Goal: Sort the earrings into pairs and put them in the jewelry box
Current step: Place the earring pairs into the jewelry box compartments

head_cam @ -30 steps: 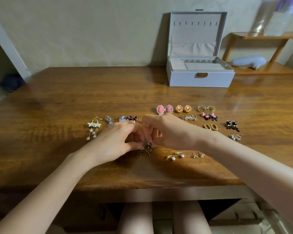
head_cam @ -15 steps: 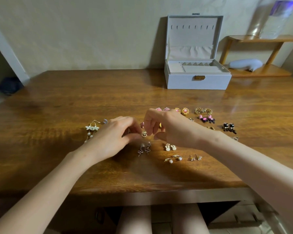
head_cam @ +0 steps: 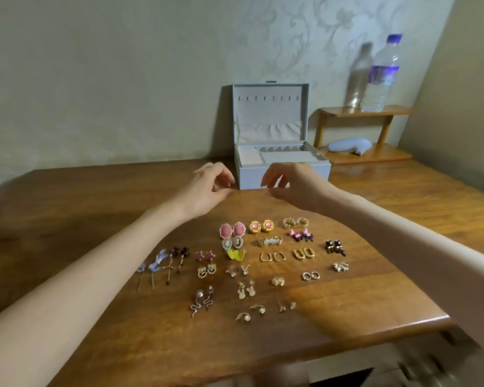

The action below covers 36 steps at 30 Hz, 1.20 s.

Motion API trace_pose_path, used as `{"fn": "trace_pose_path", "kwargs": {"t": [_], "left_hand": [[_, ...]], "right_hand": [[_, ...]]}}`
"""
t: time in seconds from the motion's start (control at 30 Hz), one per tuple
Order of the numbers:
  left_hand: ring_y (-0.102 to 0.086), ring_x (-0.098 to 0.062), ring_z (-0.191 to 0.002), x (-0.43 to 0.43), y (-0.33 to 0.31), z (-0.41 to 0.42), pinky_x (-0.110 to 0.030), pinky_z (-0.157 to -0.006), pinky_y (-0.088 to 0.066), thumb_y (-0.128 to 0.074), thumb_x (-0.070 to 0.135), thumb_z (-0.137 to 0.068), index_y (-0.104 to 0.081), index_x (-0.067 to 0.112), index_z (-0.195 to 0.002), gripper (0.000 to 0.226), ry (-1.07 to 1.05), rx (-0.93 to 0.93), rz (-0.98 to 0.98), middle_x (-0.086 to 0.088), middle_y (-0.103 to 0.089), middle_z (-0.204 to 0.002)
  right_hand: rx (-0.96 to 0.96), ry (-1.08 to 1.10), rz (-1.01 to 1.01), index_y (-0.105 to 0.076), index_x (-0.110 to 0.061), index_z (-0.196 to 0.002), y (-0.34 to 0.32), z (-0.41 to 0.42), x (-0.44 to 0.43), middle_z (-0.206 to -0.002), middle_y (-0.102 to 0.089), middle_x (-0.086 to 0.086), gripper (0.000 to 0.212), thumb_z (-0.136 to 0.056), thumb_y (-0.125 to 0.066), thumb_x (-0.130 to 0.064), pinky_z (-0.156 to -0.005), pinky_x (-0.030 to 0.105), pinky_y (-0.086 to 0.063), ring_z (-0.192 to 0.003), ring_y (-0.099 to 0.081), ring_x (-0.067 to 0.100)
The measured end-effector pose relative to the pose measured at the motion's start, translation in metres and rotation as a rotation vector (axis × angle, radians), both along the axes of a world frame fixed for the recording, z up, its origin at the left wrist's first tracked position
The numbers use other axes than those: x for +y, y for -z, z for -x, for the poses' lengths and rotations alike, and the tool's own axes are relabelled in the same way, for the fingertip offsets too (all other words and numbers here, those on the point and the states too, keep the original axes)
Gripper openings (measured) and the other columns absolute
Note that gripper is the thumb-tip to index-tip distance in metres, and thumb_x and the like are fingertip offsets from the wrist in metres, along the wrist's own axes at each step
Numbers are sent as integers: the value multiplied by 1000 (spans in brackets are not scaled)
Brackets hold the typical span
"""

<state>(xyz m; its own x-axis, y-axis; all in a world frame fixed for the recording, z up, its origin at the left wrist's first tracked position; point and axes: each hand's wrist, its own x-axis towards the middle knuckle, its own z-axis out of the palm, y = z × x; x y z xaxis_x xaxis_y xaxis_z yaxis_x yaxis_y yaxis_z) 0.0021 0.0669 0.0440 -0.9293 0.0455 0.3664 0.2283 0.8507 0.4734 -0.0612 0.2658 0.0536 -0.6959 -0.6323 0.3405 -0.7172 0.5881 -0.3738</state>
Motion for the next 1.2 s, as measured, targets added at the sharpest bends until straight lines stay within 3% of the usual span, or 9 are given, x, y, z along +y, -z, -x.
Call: {"fn": "trace_pose_path", "kwargs": {"t": [0.1,0.23,0.37,0.47,0.63,0.77,0.93,1.2], "left_hand": [[-58,-16,-91,11,-5,40,-24,-77,-44,-61,17,-88,-54,12,-109,23,-36,-2,11,-4,-50,-115],[-57,-19,-93,18,-5,87,-32,-85,-46,-61,20,-86,-53,15,-110,26,-94,-43,88,-5,-48,-115],[-55,-22,-102,19,3,123,-40,-92,-45,-63,20,-85,-48,17,-119,37,-113,-134,125,-4,-42,-125],[-51,-21,-109,17,13,142,-37,-92,-45,-62,20,-85,-48,17,-119,37,-132,-168,161,-2,-42,-125],[-50,-18,-92,10,25,157,-32,-76,-43,-62,18,-86,-52,15,-104,20,-207,-94,182,0,-46,-110],[-49,-17,-85,7,26,162,-29,-72,-41,-67,19,-83,-51,15,-95,20,-179,-44,204,5,-44,-98],[-51,-15,-80,2,23,163,-27,-69,-44,-71,9,-78,-48,13,-85,23,-91,-2,180,6,-47,-91],[-47,-13,-77,-3,16,165,-20,-62,-35,-71,7,-77,-49,12,-82,23,-48,-22,147,4,-46,-90]], "right_hand": [[10,132,10,-64,-14,-107,-1,37,10,-109,-66,5,23,-84,-67,-14,-83,31,-51,-90,-59,15],[36,260,-50,-58,-16,-121,2,82,17,-127,-57,7,38,-85,-66,-20,-92,35,-44,-110,-56,25],[39,333,-93,-50,-22,-129,10,118,18,-138,-48,7,48,-84,-64,-14,-99,41,-42,-123,-47,26],[23,335,-117,-52,-21,-126,18,138,16,-136,-47,7,45,-84,-63,-12,-99,42,-43,-121,-48,26],[33,412,-97,-61,-18,-106,35,160,16,-123,-50,9,27,-82,-58,-6,-86,44,-50,-105,-56,29],[96,429,-58,-61,-14,-94,38,168,16,-114,-54,9,19,-78,-65,-4,-79,44,-52,-97,-58,32],[180,412,-50,-61,-12,-88,40,170,16,-111,-57,9,17,-79,-61,2,-73,43,-52,-89,-59,33],[192,417,-17,-61,-11,-88,36,167,16,-110,-58,9,14,-81,-59,1,-70,36,-49,-91,-59,30]]}}
